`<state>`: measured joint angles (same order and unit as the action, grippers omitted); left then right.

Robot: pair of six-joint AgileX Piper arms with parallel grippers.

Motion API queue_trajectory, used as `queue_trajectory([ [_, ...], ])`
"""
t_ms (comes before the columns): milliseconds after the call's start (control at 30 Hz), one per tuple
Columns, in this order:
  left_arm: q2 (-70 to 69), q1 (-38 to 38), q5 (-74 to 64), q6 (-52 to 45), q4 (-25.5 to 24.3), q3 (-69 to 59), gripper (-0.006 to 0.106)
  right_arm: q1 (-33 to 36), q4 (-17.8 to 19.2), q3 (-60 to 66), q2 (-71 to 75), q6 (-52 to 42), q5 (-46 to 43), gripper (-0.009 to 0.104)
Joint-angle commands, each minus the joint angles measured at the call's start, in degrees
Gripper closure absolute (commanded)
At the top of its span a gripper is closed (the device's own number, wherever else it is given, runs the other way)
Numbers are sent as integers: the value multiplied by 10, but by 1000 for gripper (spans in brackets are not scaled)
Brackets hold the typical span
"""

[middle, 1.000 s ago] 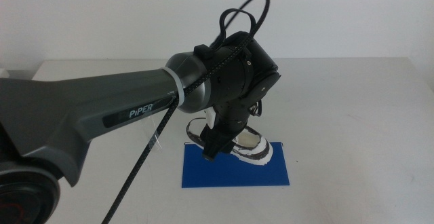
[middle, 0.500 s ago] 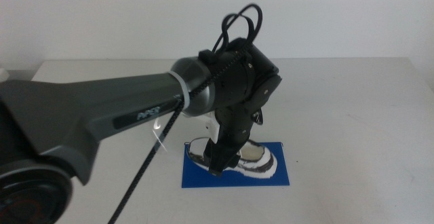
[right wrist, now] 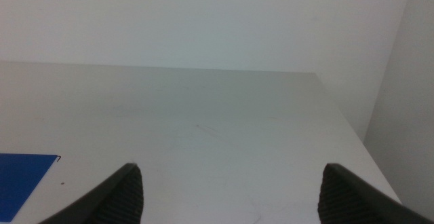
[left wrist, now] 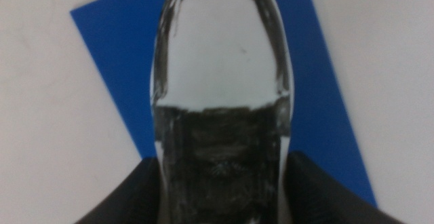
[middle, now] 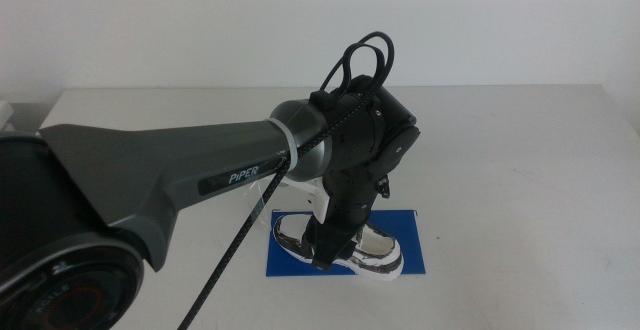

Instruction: Use one arm to grab the shoe from the table and place it on the mat.

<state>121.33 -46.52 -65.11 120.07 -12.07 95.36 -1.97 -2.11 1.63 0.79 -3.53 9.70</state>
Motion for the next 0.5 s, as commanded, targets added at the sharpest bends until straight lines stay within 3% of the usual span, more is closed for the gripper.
queue_trajectory([
  [0,-26,-3,-2,14,5,11,84,-3,5,-5,12,-7,-45,29],
  [33,-26,-3,-2,14,9,11,84,-3,5,-5,12,-7,-45,29],
  [67,-26,-3,0,14,8,11,71,-3,5,-5,12,-7,-45,29],
  [100,-26,-3,0,14,5,11,37,-3,5,-5,12,-7,-45,29],
  [167,-26,-3,0,14,2,11,26,-3,5,-5,12,-7,-45,29],
  [300,-26,-3,-8,14,-3,18,14,-3,5,-5,12,-7,-45,29],
  [467,-26,-3,-56,13,-8,55,14,-3,5,-5,12,-7,-45,29],
])
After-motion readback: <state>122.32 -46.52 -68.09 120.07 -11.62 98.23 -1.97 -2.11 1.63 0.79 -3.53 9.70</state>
